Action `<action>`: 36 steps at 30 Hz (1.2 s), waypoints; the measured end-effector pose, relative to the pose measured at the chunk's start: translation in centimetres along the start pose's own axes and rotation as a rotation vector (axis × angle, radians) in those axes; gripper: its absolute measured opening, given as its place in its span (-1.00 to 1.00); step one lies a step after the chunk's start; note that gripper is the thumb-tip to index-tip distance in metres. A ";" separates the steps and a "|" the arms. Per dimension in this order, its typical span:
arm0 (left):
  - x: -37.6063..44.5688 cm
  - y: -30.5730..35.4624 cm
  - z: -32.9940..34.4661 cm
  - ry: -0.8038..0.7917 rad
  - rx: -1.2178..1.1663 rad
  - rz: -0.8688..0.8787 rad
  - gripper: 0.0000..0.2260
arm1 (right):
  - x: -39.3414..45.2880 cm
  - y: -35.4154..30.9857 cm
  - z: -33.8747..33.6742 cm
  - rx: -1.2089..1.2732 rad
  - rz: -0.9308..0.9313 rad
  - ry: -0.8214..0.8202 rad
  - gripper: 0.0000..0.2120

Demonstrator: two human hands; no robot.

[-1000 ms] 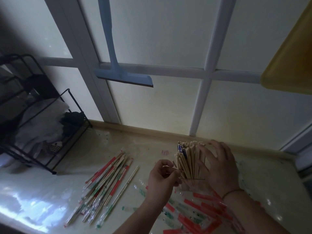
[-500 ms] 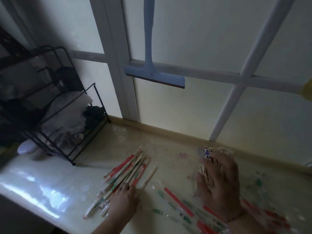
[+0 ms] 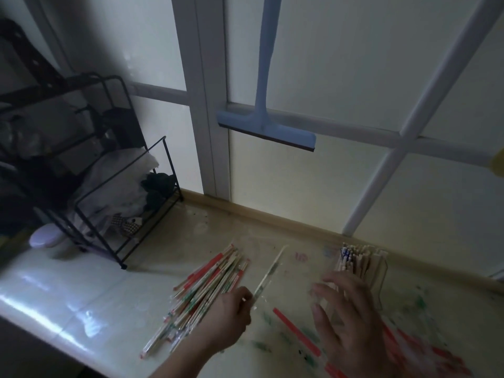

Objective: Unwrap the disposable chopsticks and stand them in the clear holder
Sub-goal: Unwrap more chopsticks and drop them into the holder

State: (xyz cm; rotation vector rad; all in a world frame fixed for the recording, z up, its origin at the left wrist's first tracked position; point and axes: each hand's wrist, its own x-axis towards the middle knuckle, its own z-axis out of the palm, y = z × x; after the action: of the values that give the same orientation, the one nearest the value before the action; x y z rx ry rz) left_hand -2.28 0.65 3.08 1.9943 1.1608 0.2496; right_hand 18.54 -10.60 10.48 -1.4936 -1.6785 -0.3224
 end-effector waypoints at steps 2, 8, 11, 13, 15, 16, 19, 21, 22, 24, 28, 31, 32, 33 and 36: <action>-1.5 1.6 -1.3 -0.063 -0.107 0.147 -0.84 | 0.1 -0.5 -0.5 0.041 0.145 -0.051 -0.68; -2.6 4.1 -3.7 -0.081 0.099 0.437 -0.86 | 1.1 -0.5 -3.9 0.246 0.668 -0.360 -0.75; -1.8 5.0 -4.2 0.018 0.225 0.528 -0.83 | 0.9 -0.1 -5.1 0.196 0.652 -0.621 -0.72; -1.0 5.1 -4.0 0.246 0.394 0.622 -0.79 | 0.3 0.0 -5.5 0.240 0.761 -0.621 -0.69; -0.7 5.9 -3.3 0.547 0.308 0.553 -0.56 | -0.5 0.1 -5.6 0.358 0.923 -0.506 -0.73; -0.8 6.8 -3.1 0.668 0.095 0.434 -0.45 | -0.9 0.0 -5.6 0.429 1.010 -0.446 -0.74; -1.1 10.5 -3.1 0.526 -0.819 -0.016 -0.39 | -2.2 -0.2 -5.1 0.552 1.128 -0.393 -0.81; -1.1 12.0 -2.9 0.317 -1.162 -0.121 -0.61 | -2.5 -0.8 -5.1 0.630 1.163 -0.404 -0.80; -1.3 12.7 -2.9 0.280 -1.200 -0.122 -0.71 | -2.7 -1.0 -4.9 0.648 1.172 -0.397 -0.79; -1.7 13.8 -2.8 0.289 -1.211 -0.118 -0.79 | -2.9 -1.1 -5.0 0.666 1.125 -0.363 -0.75; -2.0 14.7 -2.4 0.304 -1.234 -0.158 -0.81 | -3.2 -1.7 -5.8 0.740 1.067 -0.359 -0.69; -2.3 15.2 -1.9 0.279 -1.243 -0.182 -0.82 | -3.4 -1.6 -6.1 0.780 1.094 -0.314 -0.81; -2.6 15.4 -1.7 0.265 -1.244 -0.184 -0.82 | -3.6 -1.5 -6.2 0.756 1.086 -0.313 -0.75; -2.8 15.7 -1.4 0.253 -1.240 -0.187 -0.82 | -3.6 -1.4 -6.3 0.739 1.074 -0.325 -0.71; -3.2 16.0 -1.0 0.233 -1.245 -0.191 -0.80 | -3.4 -1.8 -6.6 0.759 1.084 -0.348 -0.73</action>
State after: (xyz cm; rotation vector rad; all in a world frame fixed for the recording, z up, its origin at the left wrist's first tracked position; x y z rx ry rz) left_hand 5.77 -5.54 15.91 0.7655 0.9311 0.8695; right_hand 19.45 -17.91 12.66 -1.6263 -0.8098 1.0737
